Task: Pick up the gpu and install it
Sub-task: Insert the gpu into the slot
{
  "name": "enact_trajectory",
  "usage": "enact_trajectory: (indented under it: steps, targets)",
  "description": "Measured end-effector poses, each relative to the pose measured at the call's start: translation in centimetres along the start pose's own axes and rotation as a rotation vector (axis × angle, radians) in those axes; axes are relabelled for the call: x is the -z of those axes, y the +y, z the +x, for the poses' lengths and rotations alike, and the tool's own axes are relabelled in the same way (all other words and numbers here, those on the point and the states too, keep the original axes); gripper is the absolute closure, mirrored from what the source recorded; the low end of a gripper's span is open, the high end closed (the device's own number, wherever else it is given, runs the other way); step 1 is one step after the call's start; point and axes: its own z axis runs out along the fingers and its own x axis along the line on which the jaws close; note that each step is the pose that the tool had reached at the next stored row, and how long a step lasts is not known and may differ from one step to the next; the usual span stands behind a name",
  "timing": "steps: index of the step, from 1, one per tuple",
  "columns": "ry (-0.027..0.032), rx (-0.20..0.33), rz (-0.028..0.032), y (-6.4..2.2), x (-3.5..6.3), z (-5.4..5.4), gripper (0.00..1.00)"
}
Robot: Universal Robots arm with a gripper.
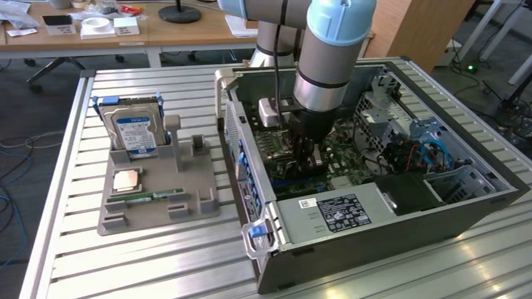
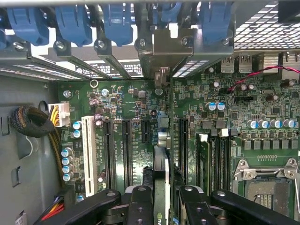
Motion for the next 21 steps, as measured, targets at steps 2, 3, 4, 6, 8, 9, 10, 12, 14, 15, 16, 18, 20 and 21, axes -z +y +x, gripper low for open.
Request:
enact_trajectory:
  steps: [2, 3, 4, 6, 8, 9, 10, 12, 14, 15, 16, 18, 20, 21]
  targets:
    - [0.0000, 0.000, 0.0000, 0.00, -0.02, 0.00, 0.74]
    - [0.0000, 0.000, 0.0000, 0.00, -0.03, 0.00, 0.74]
    - [0.0000, 0.000, 0.0000, 0.00, -0.03, 0.01, 0.74]
    - [-0.0002, 0.000, 0.0002, 0.00, -0.07, 0.01, 0.74]
    - [-0.0001, 0.000, 0.0001, 0.00, -0.11, 0.01, 0.74]
    - [0.0000, 0.000, 0.0001, 0.00, -0.12, 0.01, 0.74]
    - [0.0001, 0.000, 0.0000, 0.00, -0.12, 0.01, 0.74]
    - [-0.0004, 0.000, -0.0009, 0.01, -0.12, 0.00, 0.74]
    - [-0.0003, 0.000, -0.0004, 0.01, -0.13, 0.01, 0.74]
    - [-0.0004, 0.000, -0.0004, 0.00, -0.16, 0.00, 0.74]
    - [-0.0003, 0.000, -0.0004, 0.00, -0.18, 0.01, 0.74]
    - [-0.0002, 0.000, -0.0004, 0.00, -0.18, 0.01, 0.74]
    - [-0.0007, 0.000, -0.0015, 0.01, -0.18, 0.00, 0.74]
    - [-0.0007, 0.000, -0.0014, 0.02, -0.18, 0.00, 0.74]
